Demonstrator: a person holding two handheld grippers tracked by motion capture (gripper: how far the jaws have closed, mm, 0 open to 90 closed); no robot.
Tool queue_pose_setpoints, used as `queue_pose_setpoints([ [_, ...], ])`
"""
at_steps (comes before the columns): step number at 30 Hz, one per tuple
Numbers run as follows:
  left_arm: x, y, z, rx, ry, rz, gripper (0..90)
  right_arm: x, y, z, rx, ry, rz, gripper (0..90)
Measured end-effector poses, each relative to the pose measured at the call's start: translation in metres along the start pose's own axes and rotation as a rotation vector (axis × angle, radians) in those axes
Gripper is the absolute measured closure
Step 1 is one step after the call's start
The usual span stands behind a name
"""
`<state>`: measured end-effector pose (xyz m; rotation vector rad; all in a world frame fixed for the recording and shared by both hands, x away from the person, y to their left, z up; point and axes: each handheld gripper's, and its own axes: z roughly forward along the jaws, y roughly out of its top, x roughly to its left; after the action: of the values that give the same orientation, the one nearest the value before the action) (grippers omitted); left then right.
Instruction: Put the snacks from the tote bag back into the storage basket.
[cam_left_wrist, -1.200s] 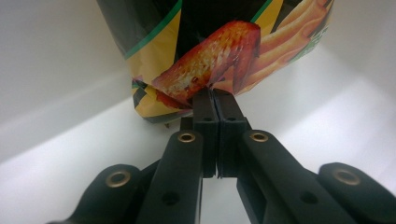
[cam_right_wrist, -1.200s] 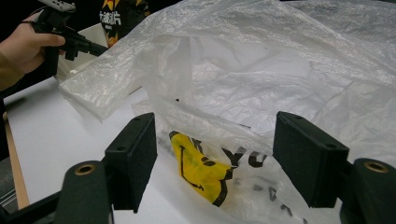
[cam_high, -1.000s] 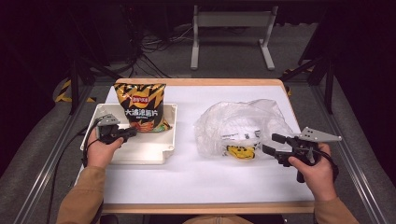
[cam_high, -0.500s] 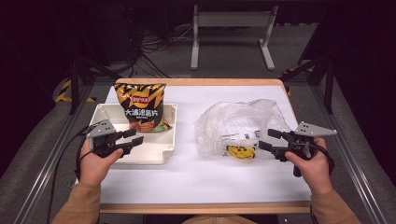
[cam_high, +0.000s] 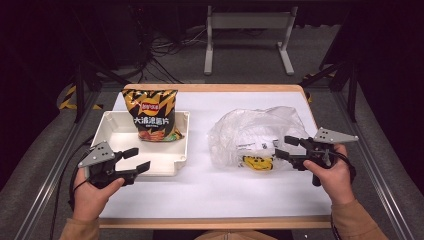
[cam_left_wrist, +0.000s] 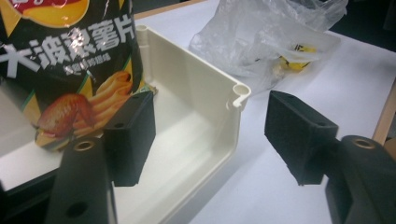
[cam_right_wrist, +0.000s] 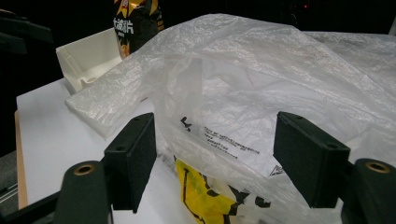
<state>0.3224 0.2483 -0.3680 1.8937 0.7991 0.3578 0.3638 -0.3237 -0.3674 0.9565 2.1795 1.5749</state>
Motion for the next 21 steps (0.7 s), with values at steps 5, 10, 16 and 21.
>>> queue_pose_setpoints([
  [5,0.001,-0.013,-0.004,0.011,0.021,-0.011,21.8,-0.002,-0.003,-0.004,0.01,-0.01,-0.013,28.0],
  [10,0.002,-0.026,-0.004,-0.009,0.029,0.003,15.6,-0.004,-0.008,-0.007,0.013,-0.016,-0.034,25.7],
  [16,0.006,-0.044,-0.007,-0.045,0.02,-0.007,14.7,-0.002,-0.016,-0.014,-0.018,-0.021,-0.087,25.1],
  [21,0.01,-0.057,-0.007,-0.009,0.057,-0.001,13.5,-0.003,-0.027,-0.018,-0.023,-0.026,-0.079,23.9],
])
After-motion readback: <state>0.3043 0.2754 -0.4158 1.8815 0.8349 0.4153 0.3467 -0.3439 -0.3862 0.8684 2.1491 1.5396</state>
